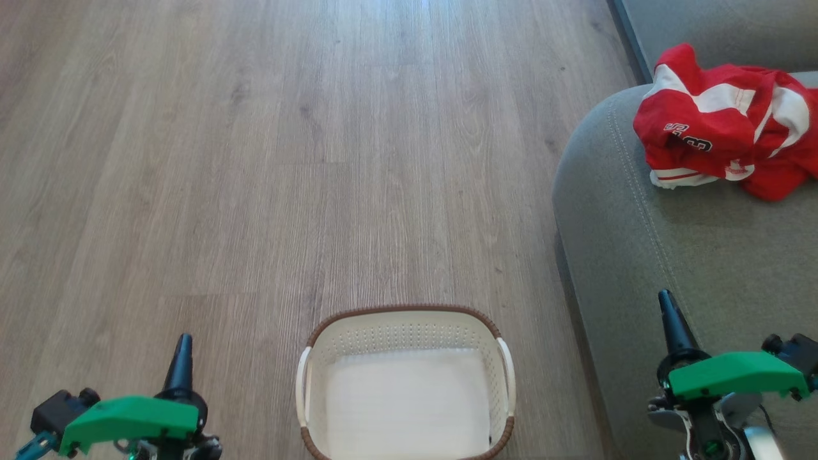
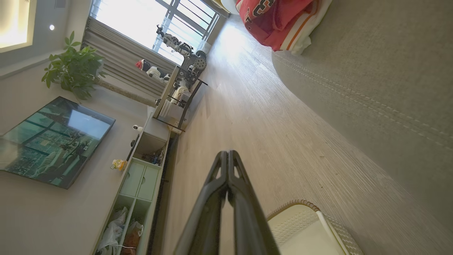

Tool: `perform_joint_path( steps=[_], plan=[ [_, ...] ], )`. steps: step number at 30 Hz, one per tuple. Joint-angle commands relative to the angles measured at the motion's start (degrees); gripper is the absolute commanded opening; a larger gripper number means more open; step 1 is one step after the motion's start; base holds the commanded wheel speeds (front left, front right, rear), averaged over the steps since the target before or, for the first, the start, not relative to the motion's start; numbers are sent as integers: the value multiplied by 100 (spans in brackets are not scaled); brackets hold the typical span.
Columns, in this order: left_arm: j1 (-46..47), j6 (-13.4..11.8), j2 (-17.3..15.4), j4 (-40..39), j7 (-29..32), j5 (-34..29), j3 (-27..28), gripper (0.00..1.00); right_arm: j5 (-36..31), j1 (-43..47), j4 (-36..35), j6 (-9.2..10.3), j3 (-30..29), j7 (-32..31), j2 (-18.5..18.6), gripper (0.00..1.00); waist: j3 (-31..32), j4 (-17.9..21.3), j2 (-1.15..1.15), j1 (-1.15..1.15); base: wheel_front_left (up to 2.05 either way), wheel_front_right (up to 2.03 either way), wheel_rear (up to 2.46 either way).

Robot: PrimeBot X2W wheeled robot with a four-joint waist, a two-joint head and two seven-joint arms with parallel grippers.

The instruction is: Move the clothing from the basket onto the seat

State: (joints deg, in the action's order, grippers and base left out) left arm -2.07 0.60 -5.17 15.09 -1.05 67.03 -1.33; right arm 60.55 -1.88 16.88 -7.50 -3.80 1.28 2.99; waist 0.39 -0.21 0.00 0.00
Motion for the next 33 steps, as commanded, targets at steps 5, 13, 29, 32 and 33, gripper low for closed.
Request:
perform_joint_path(
  steps=[5, 13, 29, 32, 33],
  plan=[
    [378, 134, 7, -149, 104, 376, 242, 0, 477, -308, -219, 0, -1, -120, 0, 0, -7, 2, 0, 0, 0, 0, 0],
    [469, 246, 52, -139, 236, 807, 353, 0, 1019, -333, -232, 0, -56, -254, -2, 0, -17, 6, 0, 0, 0, 0, 0],
    [640, 457, 135, -121, 484, 1619, 561, 0, 2038, -380, -257, 1, -162, -505, -6, 0, -36, 13, 0, 0, 0, 0, 0],
    [674, 499, 152, -117, 534, 1781, 603, 0, 2242, -389, -262, 1, -183, -555, -7, 0, -40, 15, 0, 0, 0, 0, 0],
    [686, 513, 158, -116, 550, 1835, 616, 0, 2310, -392, -264, 1, -190, -572, -7, 0, -41, 15, 0, 0, 0, 0, 0]
  ],
)
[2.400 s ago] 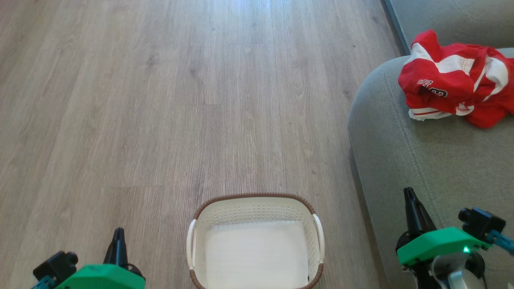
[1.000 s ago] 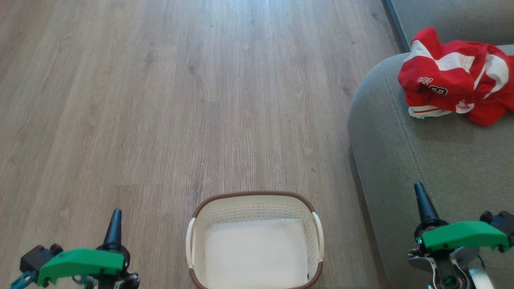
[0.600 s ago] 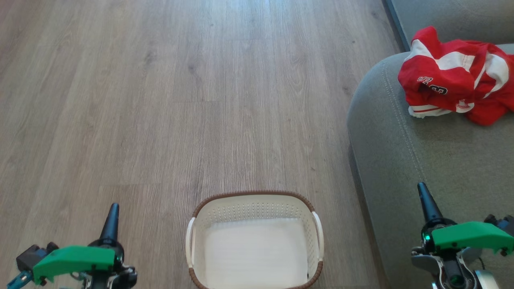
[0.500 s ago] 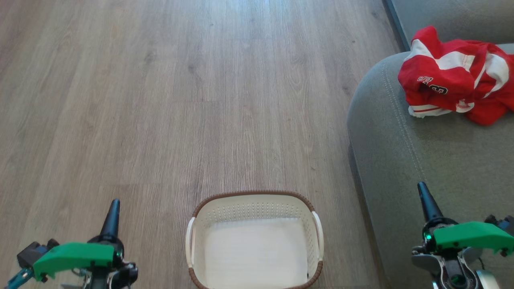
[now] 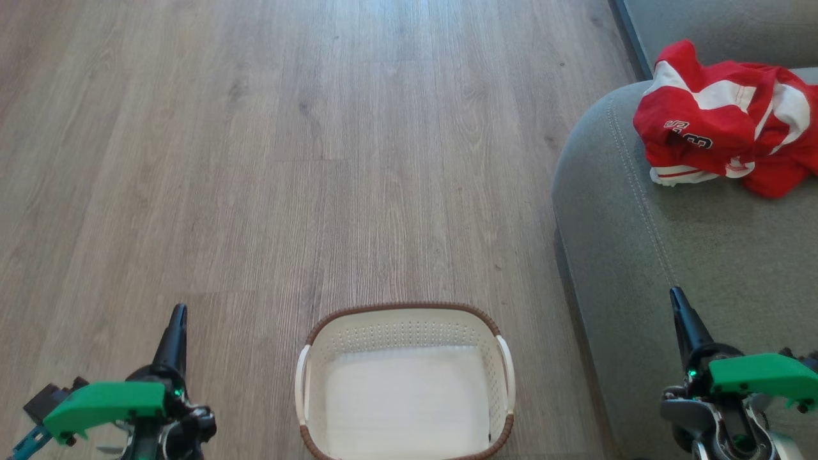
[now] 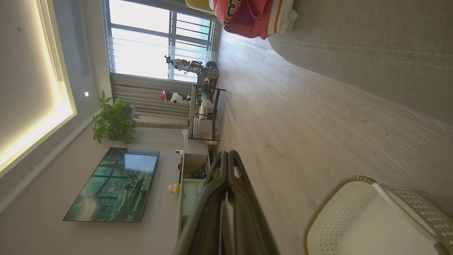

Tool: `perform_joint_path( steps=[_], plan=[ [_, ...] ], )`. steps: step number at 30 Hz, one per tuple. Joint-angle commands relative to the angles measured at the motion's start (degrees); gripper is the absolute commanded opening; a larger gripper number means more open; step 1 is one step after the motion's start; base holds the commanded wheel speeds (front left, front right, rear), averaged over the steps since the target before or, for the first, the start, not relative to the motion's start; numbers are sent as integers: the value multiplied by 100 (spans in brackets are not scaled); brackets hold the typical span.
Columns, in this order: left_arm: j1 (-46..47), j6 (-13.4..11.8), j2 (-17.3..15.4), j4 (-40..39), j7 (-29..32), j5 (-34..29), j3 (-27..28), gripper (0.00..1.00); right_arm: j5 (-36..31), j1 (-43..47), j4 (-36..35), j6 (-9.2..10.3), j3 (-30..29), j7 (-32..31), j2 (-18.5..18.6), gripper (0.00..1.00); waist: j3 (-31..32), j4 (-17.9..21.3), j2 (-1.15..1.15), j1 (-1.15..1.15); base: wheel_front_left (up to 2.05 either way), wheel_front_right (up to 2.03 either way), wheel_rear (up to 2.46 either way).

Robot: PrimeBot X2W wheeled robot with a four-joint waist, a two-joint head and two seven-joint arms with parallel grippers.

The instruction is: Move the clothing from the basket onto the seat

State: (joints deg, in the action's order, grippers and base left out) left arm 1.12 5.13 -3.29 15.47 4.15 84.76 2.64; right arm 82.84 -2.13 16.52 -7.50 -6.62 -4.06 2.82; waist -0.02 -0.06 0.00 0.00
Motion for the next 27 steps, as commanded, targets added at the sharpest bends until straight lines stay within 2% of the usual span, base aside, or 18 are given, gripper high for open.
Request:
perform_joint_path(
  steps=[1, 12, 27],
  plan=[
    [378, 75, -25, -153, 47, 117, 233, 0, 149, -370, -229, 1, 86, -54, 10, 0, -1, 0, 0, 0, 0, 0, 0],
    [508, 236, 39, -139, 237, 738, 392, 0, 928, -406, -249, 1, 5, -246, 7, 0, -15, 6, 0, 0, 0, 0, 0],
    [508, 236, 40, -140, 238, 737, 392, 0, 928, -406, -249, 1, 5, -247, 7, 0, -15, 6, 0, 0, 0, 0, 0]
  ],
)
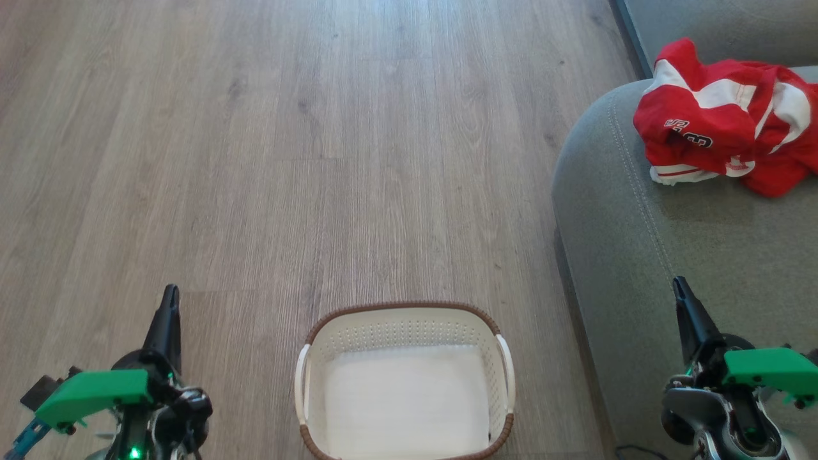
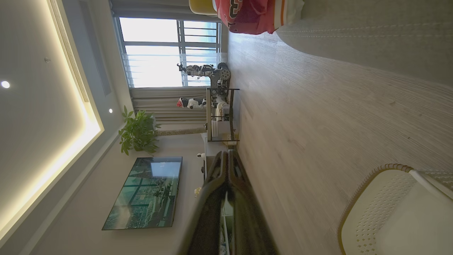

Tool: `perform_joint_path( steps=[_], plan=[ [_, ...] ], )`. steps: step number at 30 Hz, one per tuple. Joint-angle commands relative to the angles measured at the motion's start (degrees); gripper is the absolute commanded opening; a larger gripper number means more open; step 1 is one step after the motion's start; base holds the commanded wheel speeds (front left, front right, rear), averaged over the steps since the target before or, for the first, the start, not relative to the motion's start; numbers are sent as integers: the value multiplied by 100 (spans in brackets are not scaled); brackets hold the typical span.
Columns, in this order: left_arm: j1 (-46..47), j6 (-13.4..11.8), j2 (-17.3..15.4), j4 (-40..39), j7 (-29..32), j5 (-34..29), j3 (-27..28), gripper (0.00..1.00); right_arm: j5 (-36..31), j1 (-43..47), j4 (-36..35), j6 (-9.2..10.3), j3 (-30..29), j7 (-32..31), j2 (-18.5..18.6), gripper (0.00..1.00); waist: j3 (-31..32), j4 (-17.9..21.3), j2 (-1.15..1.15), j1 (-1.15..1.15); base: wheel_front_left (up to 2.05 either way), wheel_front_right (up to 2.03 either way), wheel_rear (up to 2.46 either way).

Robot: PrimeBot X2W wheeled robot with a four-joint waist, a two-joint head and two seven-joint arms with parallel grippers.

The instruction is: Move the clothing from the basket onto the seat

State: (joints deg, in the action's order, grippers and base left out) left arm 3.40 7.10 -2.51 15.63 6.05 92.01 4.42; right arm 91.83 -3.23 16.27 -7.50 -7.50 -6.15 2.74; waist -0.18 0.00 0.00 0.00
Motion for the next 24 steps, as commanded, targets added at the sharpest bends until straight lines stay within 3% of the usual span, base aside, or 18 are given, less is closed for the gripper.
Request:
perform_joint_path(
  steps=[1, 24],
  plan=[
    [281, 38, -38, -155, 48, 12, 214, 0, 29, -297, -223, 1, 93, -38, 15, 0, 0, 0, 0, 0, 0, 0, 0],
    [281, 38, -38, -156, 48, 11, 215, 0, 29, -297, -223, 1, 92, -38, 14, 0, 0, 0, 0, 0, 0, 0, 0]
  ],
)
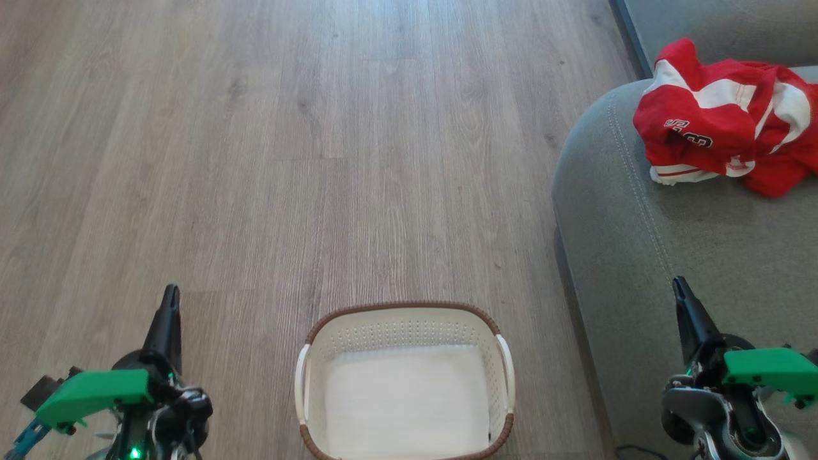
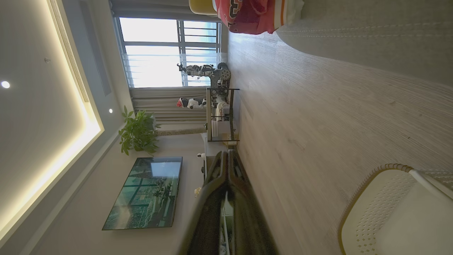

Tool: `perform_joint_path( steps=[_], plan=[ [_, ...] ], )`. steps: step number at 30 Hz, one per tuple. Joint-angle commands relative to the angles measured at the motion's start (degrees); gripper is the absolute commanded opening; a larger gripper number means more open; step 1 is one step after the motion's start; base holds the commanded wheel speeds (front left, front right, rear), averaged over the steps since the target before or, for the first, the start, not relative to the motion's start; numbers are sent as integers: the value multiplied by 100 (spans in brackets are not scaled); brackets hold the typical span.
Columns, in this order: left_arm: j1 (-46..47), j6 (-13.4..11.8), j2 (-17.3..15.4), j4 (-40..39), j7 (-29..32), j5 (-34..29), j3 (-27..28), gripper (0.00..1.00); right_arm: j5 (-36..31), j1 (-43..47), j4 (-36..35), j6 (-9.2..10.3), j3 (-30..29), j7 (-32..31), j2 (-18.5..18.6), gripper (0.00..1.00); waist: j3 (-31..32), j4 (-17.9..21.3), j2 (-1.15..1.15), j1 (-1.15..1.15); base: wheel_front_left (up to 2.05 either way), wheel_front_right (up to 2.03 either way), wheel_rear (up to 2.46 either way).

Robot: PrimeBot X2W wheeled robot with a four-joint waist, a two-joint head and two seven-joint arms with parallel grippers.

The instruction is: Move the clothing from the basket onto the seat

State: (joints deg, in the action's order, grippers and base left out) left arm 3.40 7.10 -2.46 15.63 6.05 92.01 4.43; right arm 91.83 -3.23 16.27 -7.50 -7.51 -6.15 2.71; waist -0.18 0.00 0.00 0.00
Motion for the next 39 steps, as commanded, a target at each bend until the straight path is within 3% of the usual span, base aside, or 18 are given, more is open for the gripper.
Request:
perform_joint_path(
  steps=[1, 39],
  plan=[
    [281, 38, -43, -156, 48, 11, 214, 0, 29, -297, -223, 1, 93, -38, 18, 0, 0, 0, 0, 0, 0, 0, 0],
    [281, 38, -43, -157, 49, 11, 215, 0, 28, -297, -223, 1, 93, -39, 17, 0, 0, 0, 0, 0, 0, 0, 0]
  ],
)
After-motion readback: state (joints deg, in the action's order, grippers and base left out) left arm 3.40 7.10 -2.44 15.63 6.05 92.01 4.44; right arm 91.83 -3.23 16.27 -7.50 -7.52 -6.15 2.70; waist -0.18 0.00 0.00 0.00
